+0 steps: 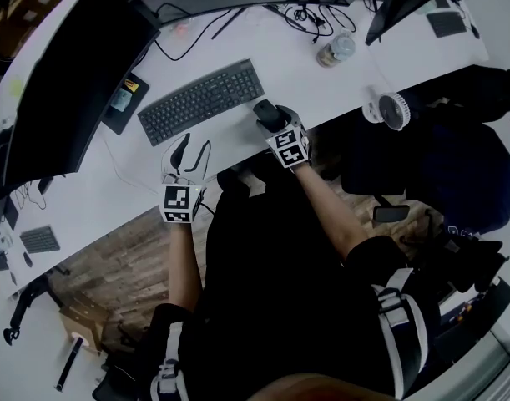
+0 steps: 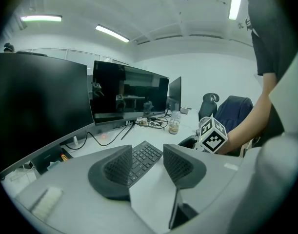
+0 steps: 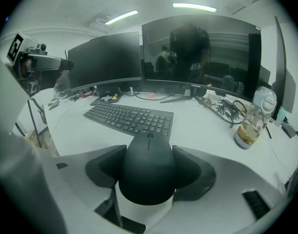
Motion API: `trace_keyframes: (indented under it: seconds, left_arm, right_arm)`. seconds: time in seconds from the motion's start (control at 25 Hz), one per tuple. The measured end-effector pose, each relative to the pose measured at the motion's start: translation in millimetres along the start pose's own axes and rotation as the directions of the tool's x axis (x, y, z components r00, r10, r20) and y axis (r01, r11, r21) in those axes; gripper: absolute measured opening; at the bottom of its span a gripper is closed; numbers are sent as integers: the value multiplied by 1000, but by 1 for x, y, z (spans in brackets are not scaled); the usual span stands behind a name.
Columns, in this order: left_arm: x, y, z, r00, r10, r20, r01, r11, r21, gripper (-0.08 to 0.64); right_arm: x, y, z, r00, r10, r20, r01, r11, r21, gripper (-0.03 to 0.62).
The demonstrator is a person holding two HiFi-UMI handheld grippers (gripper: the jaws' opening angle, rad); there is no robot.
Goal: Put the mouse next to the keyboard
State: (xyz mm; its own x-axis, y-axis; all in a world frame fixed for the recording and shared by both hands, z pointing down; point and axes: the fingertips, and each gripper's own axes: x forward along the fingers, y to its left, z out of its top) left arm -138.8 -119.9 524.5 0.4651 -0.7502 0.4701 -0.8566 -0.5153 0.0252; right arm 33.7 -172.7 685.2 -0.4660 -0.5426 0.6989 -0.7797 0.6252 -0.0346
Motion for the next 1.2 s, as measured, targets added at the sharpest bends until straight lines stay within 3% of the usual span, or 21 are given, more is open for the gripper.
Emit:
trace_keyframes:
  seconds: [0.64, 0.84, 1.2]
  left_arm:
    - [47, -8, 32, 999, 52, -12, -52, 999, 1, 196]
    - [54, -12, 35, 997, 72, -25, -72, 997, -2, 196]
    - [60, -10, 36, 987, 158, -39, -159, 987, -13, 189]
  right_arm:
    - [18, -73, 18, 1000, 10, 7, -10, 1000, -2, 293]
    - [30, -84, 19, 999, 51, 3, -51, 998, 27, 293]
    - [57, -107, 19, 998, 60, -10, -59, 998, 17, 293]
